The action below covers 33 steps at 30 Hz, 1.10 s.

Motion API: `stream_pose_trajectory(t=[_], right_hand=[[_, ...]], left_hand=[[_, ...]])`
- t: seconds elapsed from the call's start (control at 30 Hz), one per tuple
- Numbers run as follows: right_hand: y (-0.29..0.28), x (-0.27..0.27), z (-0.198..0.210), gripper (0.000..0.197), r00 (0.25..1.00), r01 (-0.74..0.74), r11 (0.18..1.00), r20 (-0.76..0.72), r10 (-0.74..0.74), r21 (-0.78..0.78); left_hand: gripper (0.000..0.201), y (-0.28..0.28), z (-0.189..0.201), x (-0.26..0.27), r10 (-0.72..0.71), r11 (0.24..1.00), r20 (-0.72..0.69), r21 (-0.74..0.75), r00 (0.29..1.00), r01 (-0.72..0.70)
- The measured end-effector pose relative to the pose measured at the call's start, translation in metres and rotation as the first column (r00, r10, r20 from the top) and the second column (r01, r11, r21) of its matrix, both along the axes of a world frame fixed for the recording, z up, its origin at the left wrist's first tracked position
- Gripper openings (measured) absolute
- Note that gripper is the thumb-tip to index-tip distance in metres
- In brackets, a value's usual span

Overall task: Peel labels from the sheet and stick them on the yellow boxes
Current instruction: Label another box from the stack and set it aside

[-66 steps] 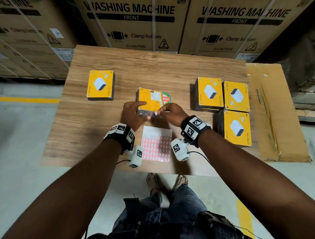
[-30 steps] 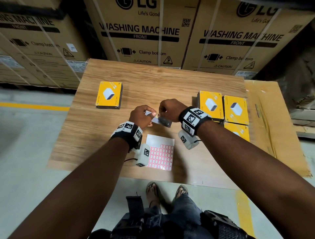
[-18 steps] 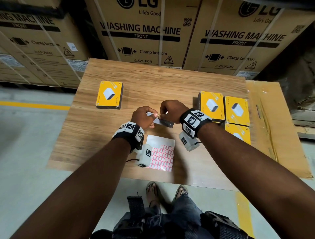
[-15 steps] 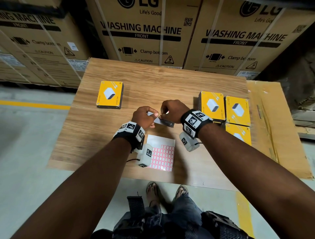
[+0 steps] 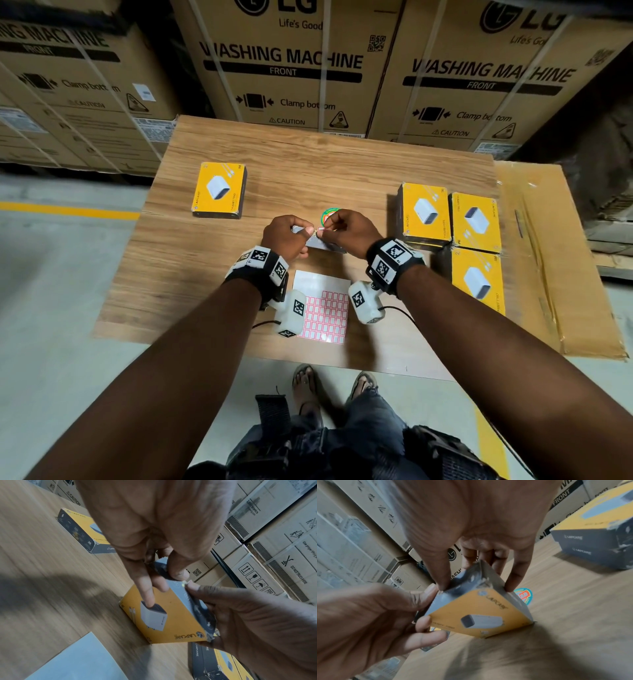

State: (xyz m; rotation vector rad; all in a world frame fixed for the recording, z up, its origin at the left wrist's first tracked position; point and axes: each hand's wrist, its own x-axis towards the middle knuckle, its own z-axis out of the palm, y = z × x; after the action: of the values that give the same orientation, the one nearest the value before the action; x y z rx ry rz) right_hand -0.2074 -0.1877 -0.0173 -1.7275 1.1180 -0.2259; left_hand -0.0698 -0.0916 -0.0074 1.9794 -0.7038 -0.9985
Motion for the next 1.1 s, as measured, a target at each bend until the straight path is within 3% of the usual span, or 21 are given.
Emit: stream_pose_trajectory(t=[0.07, 0.17, 0.27, 0.33, 0.43, 0.6, 0.7, 0.83, 0.9, 1.0, 1.1], right_hand=[[0.003, 0.0, -0.003, 0.015, 0.999, 0.014, 0.999, 0.037, -0.016, 0.051], [0.003, -0.003, -0.005, 0.009, 0.985, 0.051, 0.959, 0.143, -0.093, 0.278], [0.001, -0.005, -0.009, 0.023, 0.96, 0.122, 0.914, 0.187, -0.207, 0.388], [0.002, -0.005, -0.011, 0.024, 0.953, 0.144, 0.904, 0.19, -0.236, 0.402], [0.004, -0.004, -0.013, 0.02, 0.949, 0.161, 0.898, 0.185, -0.254, 0.41], [0.007, -0.002, -0.015, 0.01, 0.955, 0.165, 0.916, 0.173, -0.241, 0.366], [0.008, 0.002, -0.022, 0.029, 0.982, 0.128, 0.95, 0.099, -0.162, 0.284], [0.012, 0.005, -0.023, 0.024, 0.998, 0.065, 0.986, -0.02, -0.063, 0.155], [0.014, 0.003, -0.022, 0.025, 0.999, 0.042, 0.977, 0.016, -0.046, 0.211], [0.014, -0.003, -0.015, 0.009, 0.993, 0.01, 0.934, 0.107, -0.051, 0.356], [0.012, -0.008, -0.014, 0.024, 0.99, 0.027, 0.909, 0.112, -0.081, 0.417]], left_hand=[[0.009, 0.0, 0.0, 0.0, 0.005, 1.0, -0.007, 0.005, 1.0, -0.005], [0.016, -0.001, -0.002, -0.001, 0.039, 0.999, -0.035, 0.011, 0.999, -0.039], [0.019, -0.003, 0.0, -0.002, 0.07, 0.997, -0.094, 0.027, 0.993, -0.068], [0.025, -0.004, 0.0, -0.004, 0.067, 0.997, -0.118, 0.034, 0.991, -0.063], [0.04, -0.004, -0.003, -0.007, 0.056, 0.998, -0.033, 0.04, 0.998, -0.054], [0.03, -0.005, -0.003, -0.01, 0.041, 0.998, -0.005, 0.038, 0.999, -0.04], [0.011, -0.007, 0.0, -0.009, 0.037, 0.998, -0.047, 0.057, 0.998, -0.034], [0.03, -0.007, 0.001, -0.005, 0.042, 0.996, -0.121, 0.08, 0.992, -0.033], [0.034, -0.004, 0.0, -0.005, 0.057, 0.996, -0.146, 0.076, 0.988, -0.046], [0.032, -0.001, 0.001, -0.007, 0.078, 0.995, -0.17, 0.08, 0.982, -0.065], [0.032, 0.0, 0.003, -0.008, 0.082, 0.994, -0.199, 0.083, 0.976, -0.067]])
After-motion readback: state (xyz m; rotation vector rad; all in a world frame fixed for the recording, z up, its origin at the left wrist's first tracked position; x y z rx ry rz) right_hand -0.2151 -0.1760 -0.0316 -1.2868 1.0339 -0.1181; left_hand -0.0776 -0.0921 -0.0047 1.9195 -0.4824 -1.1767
